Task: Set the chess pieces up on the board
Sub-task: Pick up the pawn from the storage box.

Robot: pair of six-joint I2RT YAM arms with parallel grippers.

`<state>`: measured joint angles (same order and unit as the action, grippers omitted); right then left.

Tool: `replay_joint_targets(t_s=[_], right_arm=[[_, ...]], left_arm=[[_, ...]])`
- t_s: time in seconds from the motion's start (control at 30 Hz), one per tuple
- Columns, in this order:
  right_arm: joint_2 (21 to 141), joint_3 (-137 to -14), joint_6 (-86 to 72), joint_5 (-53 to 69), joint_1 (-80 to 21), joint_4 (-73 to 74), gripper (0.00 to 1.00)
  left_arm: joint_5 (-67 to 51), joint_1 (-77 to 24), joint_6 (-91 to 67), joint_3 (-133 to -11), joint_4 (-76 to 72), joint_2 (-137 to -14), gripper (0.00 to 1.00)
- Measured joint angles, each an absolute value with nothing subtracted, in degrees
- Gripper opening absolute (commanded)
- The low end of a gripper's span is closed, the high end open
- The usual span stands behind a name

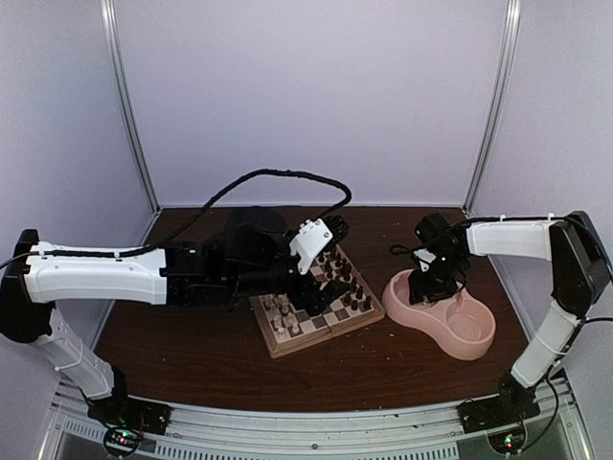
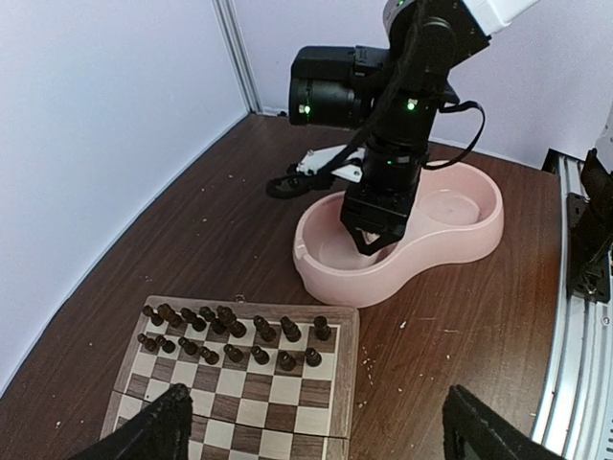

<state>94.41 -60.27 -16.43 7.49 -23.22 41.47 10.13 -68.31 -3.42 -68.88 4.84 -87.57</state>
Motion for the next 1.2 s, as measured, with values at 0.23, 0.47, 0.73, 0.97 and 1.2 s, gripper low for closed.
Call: replay_joint_targets(t_s=[0.23, 0.47, 0.73, 0.97, 1.2], right_arm=[[101.2, -61.8, -16.1, 7.6, -23.5, 42.3, 0.1], [99.2, -61.8, -16.8, 11.1, -23.6, 40.1, 0.09], [90.3, -62.2, -17.1, 11.5, -23.6, 37.6, 0.31], [90.6, -62.3, -16.7, 12.0, -23.6, 37.3, 0.4], [95.4, -62.2, -15.1, 11.7, -24.2, 36.2, 0.33]], left_arm=[[10.1, -68.3, -3.6, -68.5, 4.8, -87.0, 0.91], [10.2, -68.3, -4.0, -67.2, 4.8, -86.7, 0.91], [10.3, -68.3, -4.0, -66.0, 4.9, -85.8, 0.92], [10.5, -68.3, -4.0, -65.8, 4.9, -85.0, 0.92], [10.5, -68.3, -4.0, -65.8, 4.9, -85.0, 0.92]])
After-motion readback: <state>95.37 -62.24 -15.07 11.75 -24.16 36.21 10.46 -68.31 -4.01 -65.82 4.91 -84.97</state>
